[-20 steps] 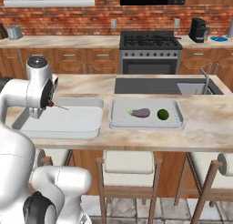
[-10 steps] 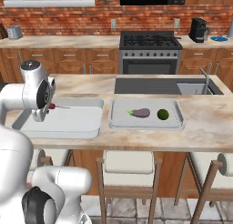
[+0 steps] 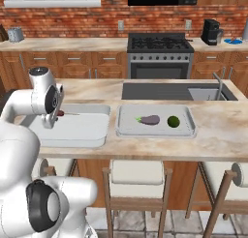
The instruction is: Place the cold items (eggplant and lime) from the fridge in one tupperware on the dining counter. Place the warm items (hot dog and kebab skewer) in the stove area in another tupperware.
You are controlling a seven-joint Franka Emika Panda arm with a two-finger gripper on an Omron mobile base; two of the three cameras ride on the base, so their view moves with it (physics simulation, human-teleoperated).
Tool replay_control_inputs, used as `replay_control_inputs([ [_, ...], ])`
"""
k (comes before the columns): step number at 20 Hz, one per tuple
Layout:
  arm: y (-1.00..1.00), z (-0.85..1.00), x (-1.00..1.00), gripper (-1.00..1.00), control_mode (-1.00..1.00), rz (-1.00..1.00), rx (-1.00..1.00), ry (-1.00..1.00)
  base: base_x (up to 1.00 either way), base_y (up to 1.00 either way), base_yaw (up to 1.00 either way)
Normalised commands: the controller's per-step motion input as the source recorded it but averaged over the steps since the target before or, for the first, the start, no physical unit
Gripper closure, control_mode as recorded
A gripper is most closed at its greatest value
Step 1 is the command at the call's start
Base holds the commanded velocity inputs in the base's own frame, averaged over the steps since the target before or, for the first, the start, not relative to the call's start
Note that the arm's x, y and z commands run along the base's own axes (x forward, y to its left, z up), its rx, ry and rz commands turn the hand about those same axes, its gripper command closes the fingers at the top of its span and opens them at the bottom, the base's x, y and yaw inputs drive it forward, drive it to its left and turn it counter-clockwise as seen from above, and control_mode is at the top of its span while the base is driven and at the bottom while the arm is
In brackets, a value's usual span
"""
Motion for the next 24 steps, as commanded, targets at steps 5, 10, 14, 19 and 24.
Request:
replay_control_inputs([
  [5,0.00,-0.30,0.27,1.00,-1.00,0.00,0.00,0.03,0.00,0.00,0.00],
  [10,0.00,-0.33,0.18,1.00,-1.00,0.00,0.00,0.00,0.00,0.00,0.00],
  [14,0.00,-0.33,0.08,1.00,-1.00,0.00,0.00,0.00,0.00,0.00,0.00],
  [19,0.00,-0.30,0.10,1.00,-1.00,0.00,0.00,0.00,0.00,0.00,0.00],
  [24,0.00,-0.25,0.16,1.00,-1.00,0.00,-0.02,0.00,0.00,0.00,0.00],
])
